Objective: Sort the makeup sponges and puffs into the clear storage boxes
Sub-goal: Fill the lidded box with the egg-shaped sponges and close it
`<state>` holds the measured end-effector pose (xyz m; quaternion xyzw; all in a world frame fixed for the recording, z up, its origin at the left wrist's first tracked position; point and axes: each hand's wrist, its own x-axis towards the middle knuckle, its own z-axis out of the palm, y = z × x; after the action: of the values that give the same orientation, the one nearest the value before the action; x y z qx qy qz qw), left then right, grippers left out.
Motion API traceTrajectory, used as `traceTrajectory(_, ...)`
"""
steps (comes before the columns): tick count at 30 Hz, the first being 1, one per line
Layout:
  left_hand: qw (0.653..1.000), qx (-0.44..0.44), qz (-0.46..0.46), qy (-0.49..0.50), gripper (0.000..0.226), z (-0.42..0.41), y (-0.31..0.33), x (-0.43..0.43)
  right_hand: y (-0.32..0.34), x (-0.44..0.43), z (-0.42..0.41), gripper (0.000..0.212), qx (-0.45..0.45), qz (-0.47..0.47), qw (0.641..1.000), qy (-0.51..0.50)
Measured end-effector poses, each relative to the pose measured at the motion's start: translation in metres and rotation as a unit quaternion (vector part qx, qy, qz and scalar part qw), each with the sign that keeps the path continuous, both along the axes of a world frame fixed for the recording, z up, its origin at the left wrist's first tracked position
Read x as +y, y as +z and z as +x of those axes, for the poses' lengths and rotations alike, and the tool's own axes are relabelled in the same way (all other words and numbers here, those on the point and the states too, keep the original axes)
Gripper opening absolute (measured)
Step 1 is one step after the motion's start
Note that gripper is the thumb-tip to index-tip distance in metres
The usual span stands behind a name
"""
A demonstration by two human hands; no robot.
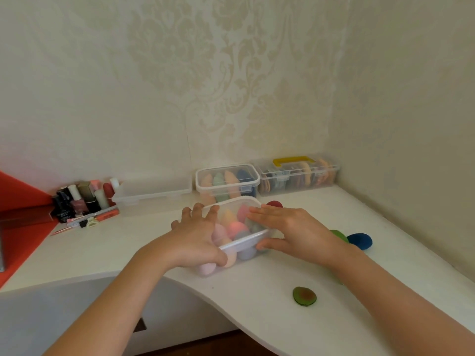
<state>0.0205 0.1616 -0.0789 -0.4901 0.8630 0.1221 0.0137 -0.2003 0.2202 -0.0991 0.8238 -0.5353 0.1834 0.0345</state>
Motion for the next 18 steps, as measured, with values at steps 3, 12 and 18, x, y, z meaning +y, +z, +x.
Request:
traceTrajectory(3,0.999,0.041,0.006,0.003,0.116,0.002,0.003,0.000,0.010,0.007,0.001,0.060,-0.063,0.010,0.998,-0.007)
traceTrajectory(12,0.988,0.125,-0.079,0.040,0.120,-0.014,0.076,-0.063,0.007,-0.014,-0.064,0.045,-0.107,0.107,0.918,-0.366)
traceTrajectory(18,0.997,0.052,-0.028,0.046,0.106,-0.043,0.089,-0.114,-0.002,-0.013,-0.071,0.052,-0.104,0.160,0.916,-0.354)
